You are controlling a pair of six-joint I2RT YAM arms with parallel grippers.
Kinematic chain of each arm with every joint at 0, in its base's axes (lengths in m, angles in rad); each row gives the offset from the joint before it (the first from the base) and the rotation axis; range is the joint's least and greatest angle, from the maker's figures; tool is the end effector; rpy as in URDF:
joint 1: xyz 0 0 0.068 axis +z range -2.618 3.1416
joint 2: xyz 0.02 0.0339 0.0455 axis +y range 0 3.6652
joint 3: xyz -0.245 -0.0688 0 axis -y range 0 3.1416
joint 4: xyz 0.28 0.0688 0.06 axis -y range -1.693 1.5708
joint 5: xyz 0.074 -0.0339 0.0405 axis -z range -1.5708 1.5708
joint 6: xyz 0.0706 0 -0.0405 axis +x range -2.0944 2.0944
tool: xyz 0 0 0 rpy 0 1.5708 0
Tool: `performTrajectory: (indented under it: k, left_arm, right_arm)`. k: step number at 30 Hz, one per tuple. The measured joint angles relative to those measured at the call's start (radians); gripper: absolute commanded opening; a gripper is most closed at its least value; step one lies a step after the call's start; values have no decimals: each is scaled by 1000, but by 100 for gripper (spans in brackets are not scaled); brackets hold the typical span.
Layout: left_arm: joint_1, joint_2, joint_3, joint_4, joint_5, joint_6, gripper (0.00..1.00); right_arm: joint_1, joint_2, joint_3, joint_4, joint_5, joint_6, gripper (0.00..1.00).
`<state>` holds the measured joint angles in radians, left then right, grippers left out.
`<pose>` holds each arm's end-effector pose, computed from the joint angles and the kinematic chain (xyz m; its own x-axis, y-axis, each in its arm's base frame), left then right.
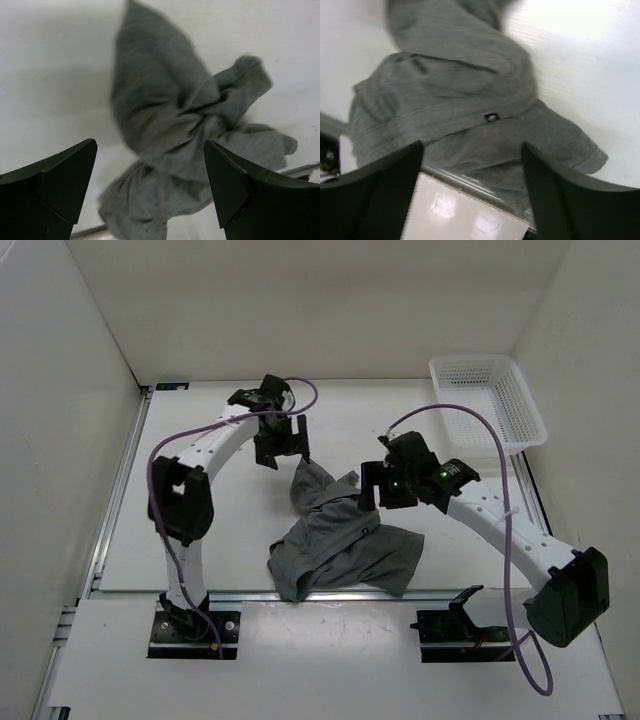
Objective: Fold and stack the shorts
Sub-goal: Flatten the shorts out
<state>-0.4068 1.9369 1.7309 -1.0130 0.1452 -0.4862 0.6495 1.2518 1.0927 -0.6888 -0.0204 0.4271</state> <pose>0.4034 -0.1849 0.2087 -0.9666 -0.0870 -0.2412 -0.0162 0.9595 -0.2811 0.2578 0.1976 0.2526 -0.7985 -0.0863 -0.5958 -0.3127 0.9051 0.2880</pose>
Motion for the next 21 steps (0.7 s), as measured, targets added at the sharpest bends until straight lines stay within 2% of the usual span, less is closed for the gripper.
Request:
performTrajectory:
  k: [3, 7, 10, 11, 13, 14, 15, 16, 17, 18, 21]
  left_arm:
    - [-61, 143, 138, -4, 37, 3, 100]
    - [-125, 295, 286, -19, 74, 7, 100]
    - [-153, 380, 341, -32, 84, 5, 100]
    - [-156, 401, 348, -36, 84, 3, 100]
    - [-154, 436, 354, -49, 84, -3, 88]
    - [-152, 453, 359, -57, 85, -6, 76]
    - [-150, 469, 365, -60, 90, -8, 60]
    - [-146, 485, 374, -65, 101, 0, 16]
    - [-142, 489, 379, -69, 108, -10, 10]
    - [-138, 492, 385, -74, 113, -8, 10]
    - [-126, 496, 408, -92, 113, -8, 10]
  right_arm:
    - [-47, 23, -61, 12, 6, 20, 99]
    - [-92, 75, -100, 47, -10, 13, 100]
    - [-100, 166, -100, 113, -38, 0, 90]
    - [-100, 197, -100, 135, -55, -8, 83]
    - [-101, 265, -99, 181, -93, -21, 75]
    - [-100, 299, -97, 203, -113, -24, 66]
    - [-97, 332, -91, 215, -128, -29, 43]
    - [-94, 374, -79, 229, -142, -26, 15]
    - [-92, 395, -69, 236, -148, -39, 4]
    - [-90, 408, -59, 235, -144, -41, 0]
    - [-87, 407, -12, 202, -115, -48, 0]
